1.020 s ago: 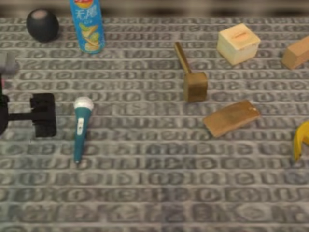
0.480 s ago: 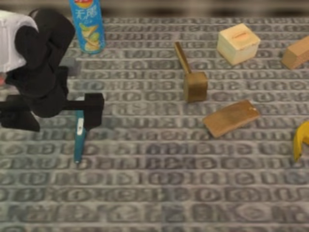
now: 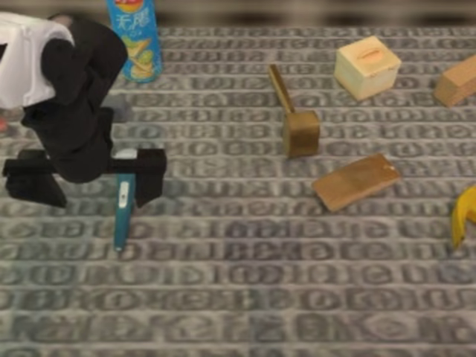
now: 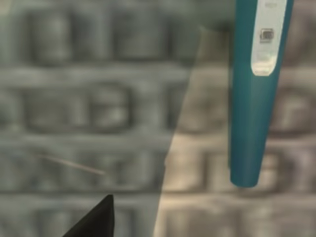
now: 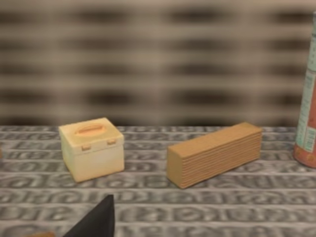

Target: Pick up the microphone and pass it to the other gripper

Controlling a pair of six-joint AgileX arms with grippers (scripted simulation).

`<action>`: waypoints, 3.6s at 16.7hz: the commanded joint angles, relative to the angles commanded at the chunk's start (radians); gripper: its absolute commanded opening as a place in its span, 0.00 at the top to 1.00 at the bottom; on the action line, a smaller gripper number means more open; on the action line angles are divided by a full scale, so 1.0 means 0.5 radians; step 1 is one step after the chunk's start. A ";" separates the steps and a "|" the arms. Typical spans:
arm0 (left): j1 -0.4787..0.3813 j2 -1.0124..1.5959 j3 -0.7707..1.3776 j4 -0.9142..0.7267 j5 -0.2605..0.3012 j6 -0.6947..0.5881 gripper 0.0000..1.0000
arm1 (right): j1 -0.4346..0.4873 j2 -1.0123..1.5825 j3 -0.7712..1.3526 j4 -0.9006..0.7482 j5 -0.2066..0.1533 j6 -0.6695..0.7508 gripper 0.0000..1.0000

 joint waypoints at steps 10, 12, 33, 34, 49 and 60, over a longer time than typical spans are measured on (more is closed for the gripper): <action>0.010 0.402 -0.298 0.703 0.003 0.023 0.00 | 0.000 0.000 0.000 0.000 0.000 0.000 0.00; 0.010 0.419 -0.309 0.726 0.003 0.023 0.00 | 0.000 0.000 0.000 0.000 0.000 0.000 0.00; 0.010 0.419 -0.309 0.726 0.003 0.023 1.00 | 0.000 0.000 0.000 0.000 0.000 0.000 0.00; 0.010 0.419 -0.309 0.726 0.003 0.023 1.00 | 0.000 0.000 0.000 0.000 0.000 0.000 0.00; 0.046 0.021 -0.556 1.912 0.477 0.315 1.00 | 0.000 0.000 0.000 0.000 0.000 0.000 0.00; 0.115 -0.478 -0.988 3.413 1.083 0.652 1.00 | 0.000 0.000 0.000 0.000 0.000 0.000 0.00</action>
